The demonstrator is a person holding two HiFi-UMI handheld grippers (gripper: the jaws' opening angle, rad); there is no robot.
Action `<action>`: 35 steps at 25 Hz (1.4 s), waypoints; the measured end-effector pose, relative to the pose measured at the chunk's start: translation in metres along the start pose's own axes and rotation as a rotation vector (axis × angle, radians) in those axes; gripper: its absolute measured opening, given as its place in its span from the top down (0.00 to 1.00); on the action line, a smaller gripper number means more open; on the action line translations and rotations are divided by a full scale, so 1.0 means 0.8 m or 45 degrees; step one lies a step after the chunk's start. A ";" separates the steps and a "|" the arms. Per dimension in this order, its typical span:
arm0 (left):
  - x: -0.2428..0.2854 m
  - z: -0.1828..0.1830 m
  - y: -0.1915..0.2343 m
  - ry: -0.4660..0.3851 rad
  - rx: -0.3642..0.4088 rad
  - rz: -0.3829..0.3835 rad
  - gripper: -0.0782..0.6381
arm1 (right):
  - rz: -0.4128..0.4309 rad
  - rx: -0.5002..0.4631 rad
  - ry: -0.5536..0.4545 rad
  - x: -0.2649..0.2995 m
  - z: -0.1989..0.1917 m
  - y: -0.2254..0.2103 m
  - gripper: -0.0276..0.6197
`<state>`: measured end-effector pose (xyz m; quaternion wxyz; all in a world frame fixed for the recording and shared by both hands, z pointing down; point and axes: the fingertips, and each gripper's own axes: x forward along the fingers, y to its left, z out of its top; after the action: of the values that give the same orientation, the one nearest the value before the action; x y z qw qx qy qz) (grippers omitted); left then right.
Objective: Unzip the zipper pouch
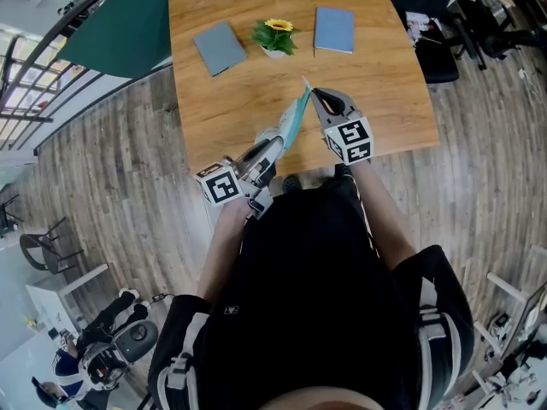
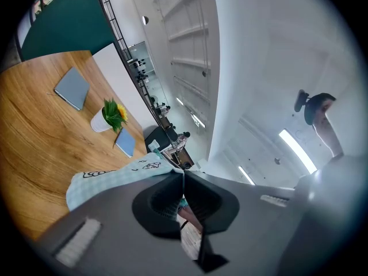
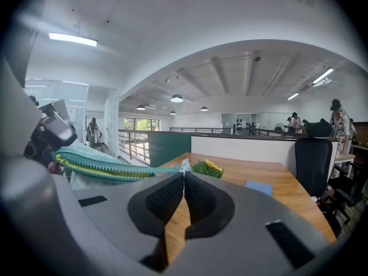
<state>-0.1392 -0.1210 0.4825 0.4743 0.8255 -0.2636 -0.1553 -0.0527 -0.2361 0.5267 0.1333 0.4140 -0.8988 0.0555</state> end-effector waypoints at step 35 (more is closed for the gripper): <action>-0.035 0.028 0.047 -0.093 0.042 0.156 0.88 | 0.062 -0.061 0.126 -0.007 -0.042 0.009 0.92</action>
<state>-0.1841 -0.1361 0.5036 0.4593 0.8093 -0.3333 -0.1518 -0.0483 -0.2199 0.5570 0.1860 0.3854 -0.9020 0.0577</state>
